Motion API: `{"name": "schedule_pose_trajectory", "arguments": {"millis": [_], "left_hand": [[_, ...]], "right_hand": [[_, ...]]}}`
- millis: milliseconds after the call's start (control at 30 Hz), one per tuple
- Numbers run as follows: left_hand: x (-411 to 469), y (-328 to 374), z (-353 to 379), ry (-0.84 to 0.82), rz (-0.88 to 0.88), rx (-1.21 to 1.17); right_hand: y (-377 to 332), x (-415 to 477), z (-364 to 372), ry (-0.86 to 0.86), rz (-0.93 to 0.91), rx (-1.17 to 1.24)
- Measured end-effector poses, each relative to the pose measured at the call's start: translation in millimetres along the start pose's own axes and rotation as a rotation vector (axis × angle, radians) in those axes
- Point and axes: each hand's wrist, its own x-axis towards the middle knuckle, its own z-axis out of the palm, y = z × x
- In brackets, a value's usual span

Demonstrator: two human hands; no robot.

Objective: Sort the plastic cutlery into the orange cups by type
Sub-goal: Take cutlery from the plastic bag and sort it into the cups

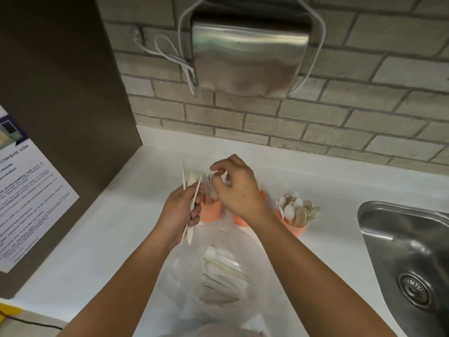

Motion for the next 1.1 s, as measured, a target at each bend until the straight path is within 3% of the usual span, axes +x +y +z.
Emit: {"name": "schedule_pose_trajectory", "arguments": {"millis": [133, 300, 500, 667, 867, 1100], "left_hand": [[-3, 0, 17, -0.031, 0.08, 0.156], [-6, 0, 29, -0.137, 0.04, 0.072], [-13, 2, 37, -0.266, -0.055, -0.014], [-17, 3, 45, -0.282, -0.141, -0.051], [-16, 2, 46, -0.31, -0.122, 0.046], [-8, 1, 47, -0.287, -0.031, 0.163]], "right_hand": [[-5, -1, -10, -0.159, 0.16, 0.029], [13, -3, -22, -0.053, 0.469, 0.452], [12, -10, -57, -0.069, 0.485, 0.734], [15, -11, -66, -0.145, 0.473, 0.701], [17, -9, -72, -0.219, 0.569, 0.736], [21, -10, -75, -0.111, 0.583, 0.635]]}}
